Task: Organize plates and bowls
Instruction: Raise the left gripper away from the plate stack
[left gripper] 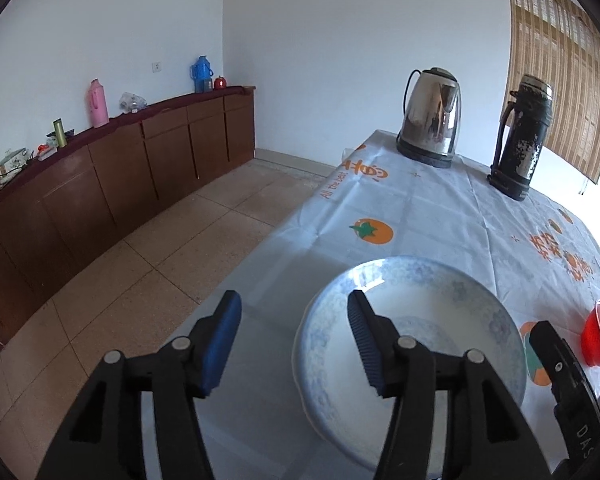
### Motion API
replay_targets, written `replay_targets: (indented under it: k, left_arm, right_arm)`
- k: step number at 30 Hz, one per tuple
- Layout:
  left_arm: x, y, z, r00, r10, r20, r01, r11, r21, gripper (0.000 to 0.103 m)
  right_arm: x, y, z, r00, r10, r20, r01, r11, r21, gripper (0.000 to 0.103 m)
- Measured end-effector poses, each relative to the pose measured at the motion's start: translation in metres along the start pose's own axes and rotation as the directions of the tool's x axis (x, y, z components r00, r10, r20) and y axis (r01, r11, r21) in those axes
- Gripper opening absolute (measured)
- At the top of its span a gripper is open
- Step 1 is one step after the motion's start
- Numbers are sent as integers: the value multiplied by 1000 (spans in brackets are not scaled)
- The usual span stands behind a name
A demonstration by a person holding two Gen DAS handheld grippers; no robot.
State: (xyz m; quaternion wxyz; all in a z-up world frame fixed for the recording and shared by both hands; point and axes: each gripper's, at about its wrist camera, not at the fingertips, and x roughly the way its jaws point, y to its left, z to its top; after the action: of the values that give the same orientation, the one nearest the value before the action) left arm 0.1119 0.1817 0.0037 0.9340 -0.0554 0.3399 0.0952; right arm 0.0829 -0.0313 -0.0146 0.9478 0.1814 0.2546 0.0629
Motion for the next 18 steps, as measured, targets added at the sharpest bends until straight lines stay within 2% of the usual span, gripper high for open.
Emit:
replay_targets:
  k: [3,7,11,14,18]
  left_arm:
    - [-4,-9,-4,999,-39,-2,39,999,16,65]
    - [-8,-23,-11,999,-54,-8,54,997,46,76]
    - [-12,-32,-17,998,-62,-18,63,996,55,80]
    - [-16,-38,-22,998,-63,-10,63,996,63,89]
    - [-24,-47,-27,998,-67,18,65,994,84,92]
  right_arm:
    - [-5,-3,0,1000,-14,5,14,1000,-19,69]
    - [-12,-10,1,998,-49,25,50,998,-38,69]
    - [-20,-21,4,994,-96,53,99,994,-53,69]
    - [-26,-26,5,988,-137,69,143,987,-79,69]
    - [-33,-32,6,986,-145,80,152,985,-84,69]
